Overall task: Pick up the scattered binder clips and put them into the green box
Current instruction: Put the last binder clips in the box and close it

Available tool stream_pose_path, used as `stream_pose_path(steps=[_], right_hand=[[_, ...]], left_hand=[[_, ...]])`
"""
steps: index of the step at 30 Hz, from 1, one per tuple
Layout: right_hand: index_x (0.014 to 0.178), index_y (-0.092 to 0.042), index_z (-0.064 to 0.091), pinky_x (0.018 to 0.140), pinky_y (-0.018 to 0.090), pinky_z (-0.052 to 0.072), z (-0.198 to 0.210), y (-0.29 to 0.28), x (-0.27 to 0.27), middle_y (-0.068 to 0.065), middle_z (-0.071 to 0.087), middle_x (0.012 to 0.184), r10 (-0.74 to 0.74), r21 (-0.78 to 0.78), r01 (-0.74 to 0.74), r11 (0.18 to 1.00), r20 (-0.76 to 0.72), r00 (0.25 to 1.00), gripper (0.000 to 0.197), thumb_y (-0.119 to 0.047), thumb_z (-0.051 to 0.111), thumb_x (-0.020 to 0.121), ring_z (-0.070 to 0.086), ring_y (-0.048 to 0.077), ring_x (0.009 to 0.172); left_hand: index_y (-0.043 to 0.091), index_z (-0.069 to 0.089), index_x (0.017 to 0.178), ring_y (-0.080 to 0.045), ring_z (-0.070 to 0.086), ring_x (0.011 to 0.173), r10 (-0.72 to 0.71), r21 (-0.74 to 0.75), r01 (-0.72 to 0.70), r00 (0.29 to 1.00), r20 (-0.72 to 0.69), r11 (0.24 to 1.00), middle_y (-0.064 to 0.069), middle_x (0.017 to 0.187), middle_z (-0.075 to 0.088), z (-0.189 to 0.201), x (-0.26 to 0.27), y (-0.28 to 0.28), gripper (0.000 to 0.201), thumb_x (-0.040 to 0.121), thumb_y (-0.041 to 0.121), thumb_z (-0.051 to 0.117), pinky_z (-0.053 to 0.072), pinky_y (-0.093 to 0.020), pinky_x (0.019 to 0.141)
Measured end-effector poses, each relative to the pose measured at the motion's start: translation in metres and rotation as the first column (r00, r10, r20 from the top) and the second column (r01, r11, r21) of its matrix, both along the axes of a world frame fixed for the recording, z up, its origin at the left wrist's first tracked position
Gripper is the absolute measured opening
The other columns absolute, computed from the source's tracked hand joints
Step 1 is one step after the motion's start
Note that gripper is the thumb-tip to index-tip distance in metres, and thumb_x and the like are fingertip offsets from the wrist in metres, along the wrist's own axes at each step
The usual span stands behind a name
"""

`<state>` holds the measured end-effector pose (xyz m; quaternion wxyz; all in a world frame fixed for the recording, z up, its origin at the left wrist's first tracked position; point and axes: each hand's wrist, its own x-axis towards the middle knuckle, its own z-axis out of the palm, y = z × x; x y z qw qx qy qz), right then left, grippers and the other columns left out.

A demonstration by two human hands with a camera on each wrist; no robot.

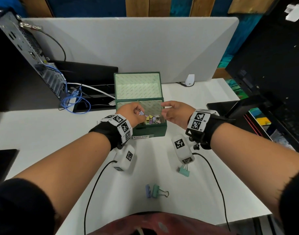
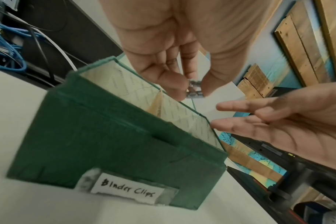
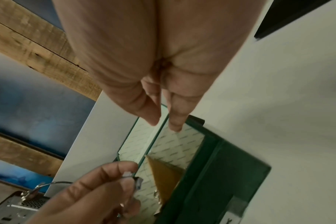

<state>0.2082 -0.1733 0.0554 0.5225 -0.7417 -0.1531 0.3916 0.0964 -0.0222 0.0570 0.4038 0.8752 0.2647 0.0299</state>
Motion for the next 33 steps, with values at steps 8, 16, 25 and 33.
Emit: stream_pose_path(steps=[8, 16, 25, 33], right_hand=[[0.103, -0.027, 0.058, 0.09, 0.025, 0.046, -0.011, -0.049, -0.011, -0.001, 0.06, 0.11, 0.219, -0.261, -0.118, 0.958, 0.398, 0.891, 0.028, -0.004, 0.056, 0.087, 0.062, 0.019, 0.105], [0.116, -0.026, 0.063, 0.097, 0.034, 0.046, -0.035, -0.081, -0.035, -0.002, 0.053, 0.111, 0.721, -0.662, -0.448, 0.601, 0.207, 0.662, 0.04, -0.01, 0.063, 0.08, 0.055, 0.018, 0.104], [0.114, -0.032, 0.053, 0.091, 0.037, 0.048, -0.066, -0.101, -0.055, 0.002, 0.041, 0.122, 0.822, -0.774, -0.437, 0.459, 0.183, 0.54, 0.051, -0.019, 0.073, 0.069, 0.048, 0.024, 0.11], [0.109, -0.025, 0.055, 0.089, 0.037, 0.05, -0.072, -0.107, -0.051, 0.003, 0.04, 0.119, 0.77, -0.742, -0.403, 0.536, 0.235, 0.593, 0.045, -0.023, 0.076, 0.07, 0.053, 0.024, 0.102]], left_hand=[[0.024, 0.049, 0.129, -0.017, 0.057, 0.106, 0.003, -0.039, -0.003, 1.0, 0.002, 0.999, 0.001, 0.125, 0.055, -0.005, 0.012, -0.003, 0.045, 0.086, 0.027, 0.062, 0.051, -0.034, 0.092], [0.028, 0.062, 0.103, -0.009, 0.058, 0.08, -0.331, 0.0, 0.332, 0.939, -0.096, 0.943, 0.006, 0.095, 0.059, -0.017, -0.03, -0.025, 0.024, 0.08, 0.026, 0.068, 0.051, -0.023, 0.077], [0.047, 0.036, 0.129, -0.012, 0.051, 0.103, -0.749, -0.078, 0.825, 0.463, -0.475, 0.559, 0.009, 0.123, 0.041, -0.058, -0.095, -0.054, 0.078, 0.063, 0.046, 0.078, 0.046, -0.033, 0.094], [0.039, 0.037, 0.132, -0.018, 0.049, 0.109, -0.724, -0.005, 0.817, 0.508, -0.467, 0.577, 0.003, 0.123, 0.04, -0.084, -0.092, -0.075, 0.077, 0.066, 0.04, 0.077, 0.046, -0.036, 0.093]])
